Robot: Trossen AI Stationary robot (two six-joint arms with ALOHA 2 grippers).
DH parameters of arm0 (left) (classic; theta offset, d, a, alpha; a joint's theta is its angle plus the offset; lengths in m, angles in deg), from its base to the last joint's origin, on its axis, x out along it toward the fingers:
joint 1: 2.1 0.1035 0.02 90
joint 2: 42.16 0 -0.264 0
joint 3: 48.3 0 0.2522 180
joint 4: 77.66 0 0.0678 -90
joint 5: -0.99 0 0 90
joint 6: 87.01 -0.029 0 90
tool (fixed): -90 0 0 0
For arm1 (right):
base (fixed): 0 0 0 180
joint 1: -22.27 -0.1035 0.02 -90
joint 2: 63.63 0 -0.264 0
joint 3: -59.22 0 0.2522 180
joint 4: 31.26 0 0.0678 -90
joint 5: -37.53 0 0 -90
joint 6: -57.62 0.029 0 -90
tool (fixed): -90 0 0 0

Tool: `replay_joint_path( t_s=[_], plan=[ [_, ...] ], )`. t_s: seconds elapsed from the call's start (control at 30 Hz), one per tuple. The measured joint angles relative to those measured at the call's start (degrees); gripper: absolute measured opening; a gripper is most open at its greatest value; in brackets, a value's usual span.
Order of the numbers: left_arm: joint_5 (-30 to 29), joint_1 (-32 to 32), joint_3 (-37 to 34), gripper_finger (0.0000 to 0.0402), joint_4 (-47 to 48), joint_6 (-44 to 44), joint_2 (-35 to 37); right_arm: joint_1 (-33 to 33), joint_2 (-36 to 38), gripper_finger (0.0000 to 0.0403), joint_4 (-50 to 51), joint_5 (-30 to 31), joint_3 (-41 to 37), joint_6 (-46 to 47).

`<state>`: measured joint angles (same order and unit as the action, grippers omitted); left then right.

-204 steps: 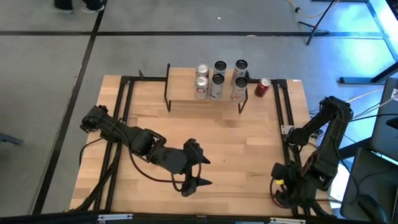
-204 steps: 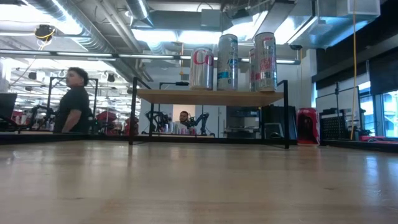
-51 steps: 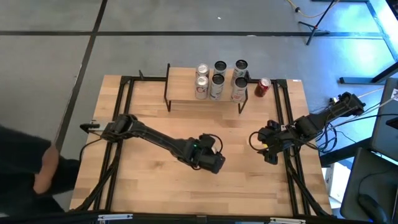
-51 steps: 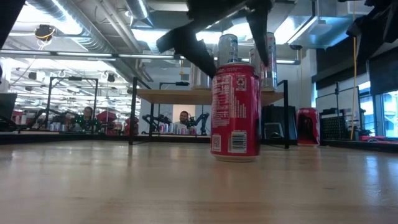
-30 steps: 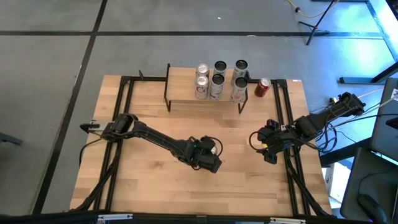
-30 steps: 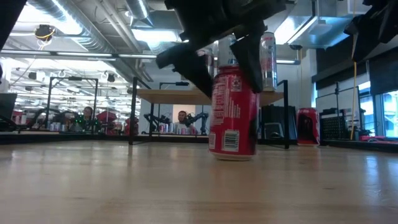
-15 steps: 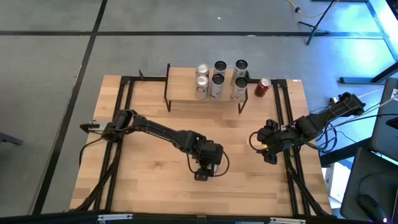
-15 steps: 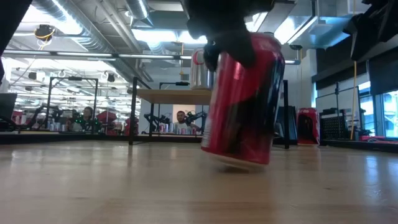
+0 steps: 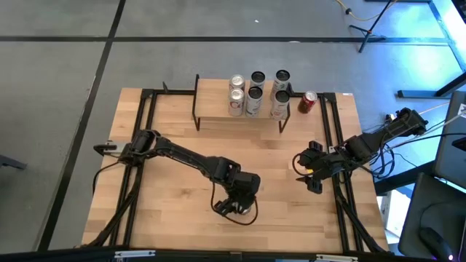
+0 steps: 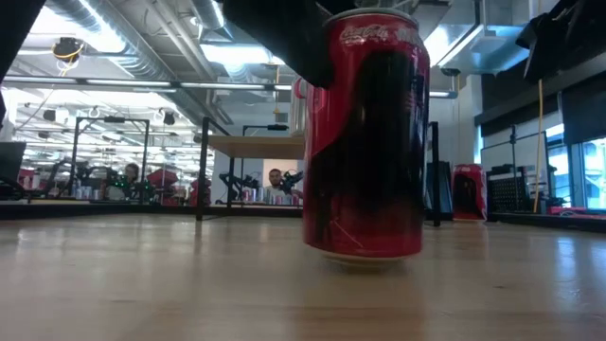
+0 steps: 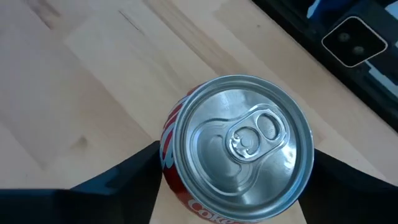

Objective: Place canned beverage on shelf
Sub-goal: Put the bottom red soda can on the shelf

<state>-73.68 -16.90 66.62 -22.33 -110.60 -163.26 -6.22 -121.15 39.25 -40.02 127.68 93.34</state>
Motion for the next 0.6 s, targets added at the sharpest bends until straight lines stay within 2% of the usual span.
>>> replay_joint_path(
  t_s=[0.23,0.37,0.47,0.6],
  plan=[
    [-1.49,0.06,0.02,0.0349,-0.71,1.04,0.0,0.0,0.0,0.0315,0.0,-0.02,0.0,0.01],
    [-7.09,0.01,0.25,0.036,-0.06,5.09,0.12,0.0,0.0,0.0315,-0.05,-0.03,0.0,0.01],
    [-11.29,0.02,2.19,0.0363,1.15,10.19,1.26,-0.01,0.0,0.0315,-0.13,-0.53,0.0,0.01],
    [-15.54,0.11,6.23,0.0364,1.02,23.72,3.98,0.0,0.0,0.0315,-0.14,-1.59,0.0,0.01]
  ],
)
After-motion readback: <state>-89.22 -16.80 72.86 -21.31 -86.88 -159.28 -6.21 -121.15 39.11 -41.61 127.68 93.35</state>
